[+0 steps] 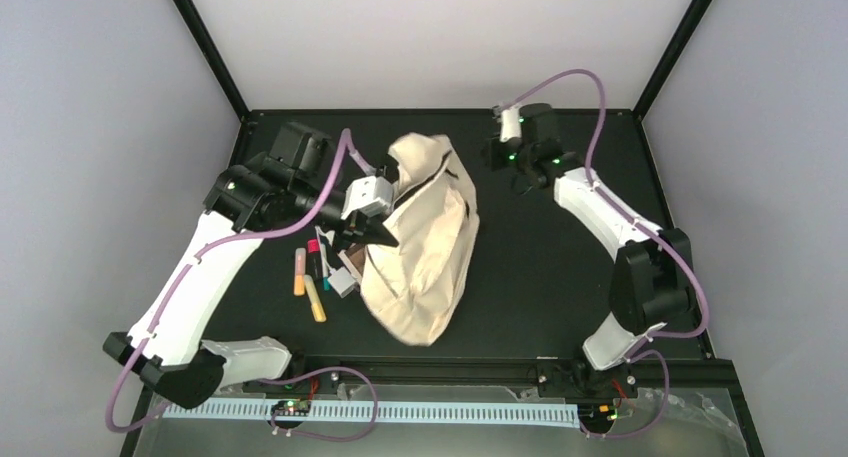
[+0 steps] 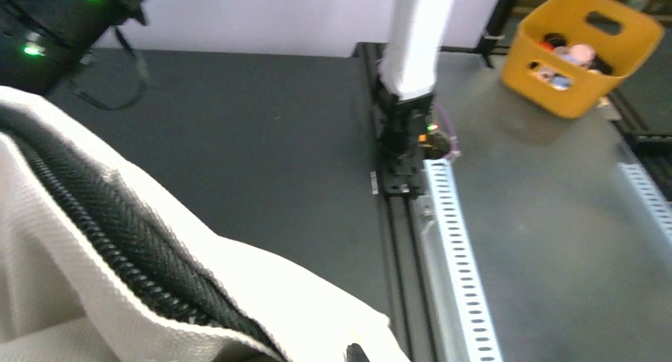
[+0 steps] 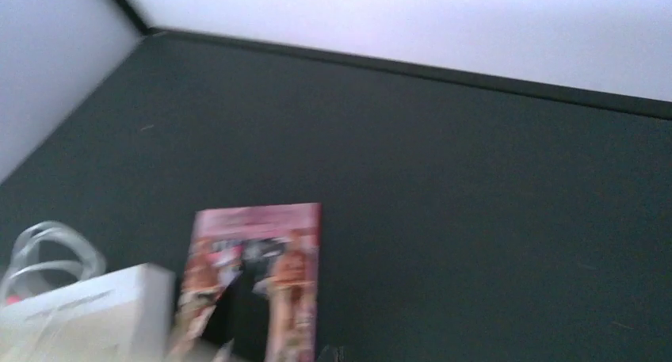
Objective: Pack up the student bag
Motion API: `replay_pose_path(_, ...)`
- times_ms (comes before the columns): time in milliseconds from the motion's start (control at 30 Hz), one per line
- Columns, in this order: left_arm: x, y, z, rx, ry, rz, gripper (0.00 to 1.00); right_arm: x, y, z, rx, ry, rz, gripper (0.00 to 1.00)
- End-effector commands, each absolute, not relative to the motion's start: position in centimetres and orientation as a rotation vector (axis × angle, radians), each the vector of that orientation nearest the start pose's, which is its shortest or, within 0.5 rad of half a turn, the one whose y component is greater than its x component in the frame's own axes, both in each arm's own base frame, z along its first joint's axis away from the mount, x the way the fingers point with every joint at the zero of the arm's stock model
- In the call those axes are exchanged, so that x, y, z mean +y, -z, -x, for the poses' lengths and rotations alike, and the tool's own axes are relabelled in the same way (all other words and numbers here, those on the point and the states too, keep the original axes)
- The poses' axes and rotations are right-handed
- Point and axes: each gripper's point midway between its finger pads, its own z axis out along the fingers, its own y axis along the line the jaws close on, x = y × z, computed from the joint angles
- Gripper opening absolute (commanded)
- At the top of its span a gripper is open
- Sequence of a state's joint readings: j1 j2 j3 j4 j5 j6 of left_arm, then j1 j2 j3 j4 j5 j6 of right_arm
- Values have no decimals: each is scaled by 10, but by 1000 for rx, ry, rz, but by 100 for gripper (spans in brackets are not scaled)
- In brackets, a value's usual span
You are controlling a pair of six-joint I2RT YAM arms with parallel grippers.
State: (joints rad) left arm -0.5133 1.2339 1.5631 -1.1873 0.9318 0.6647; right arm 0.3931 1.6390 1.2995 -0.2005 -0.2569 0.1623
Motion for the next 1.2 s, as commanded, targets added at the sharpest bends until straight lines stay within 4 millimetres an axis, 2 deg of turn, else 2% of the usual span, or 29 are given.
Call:
replay_pose_path(0, -238, -411, -103, 1385, 1188, -1586, 2, 167, -227, -471, 2120, -395, 242, 1)
replay_pose_path(167, -246, -404, -150, 1513, 1009, -1477, 2, 169, -222, -451, 2128, -431, 280, 1)
replay_pose_path(267, -247, -397, -183, 1608, 890, -1393, 2, 170, -231, -428, 2103, -474, 324, 1)
replay_pose_path(333, -248, -393, -195, 1629, 843, -1370, 2, 176, -234, -410, 2087, -529, 367, 2)
replay_pose_path(367, -249, -390, -198, 1633, 830, -1368, 2, 178, -245, -398, 2058, -557, 389, 5)
replay_pose_path(467, -248, -383, -206, 1638, 787, -1372, 2, 195, -259, -354, 1981, -676, 515, 16)
replay_pose_path(600, -246, -377, -221, 1654, 700, -1367, 2, 231, -283, -280, 1764, -926, 798, 36)
replay_pose_path(700, -246, -372, -236, 1663, 636, -1351, 1, 247, -286, -242, 1602, -952, 931, 45)
replay_pose_path(833, -247, -364, -252, 1665, 565, -1346, 2, 272, -269, -214, 1453, -779, 1110, 60)
replay_pose_path(1000, -245, -357, -259, 1666, 513, -1356, 2, 296, -236, -194, 1314, -511, 1378, 80)
replay_pose_path(1067, -244, -355, -260, 1671, 494, -1358, 2, 299, -227, -196, 1298, -435, 1423, 82)
replay_pose_path(1167, -242, -352, -260, 1679, 491, -1364, 2, 299, -225, -208, 1304, -344, 1413, 81)
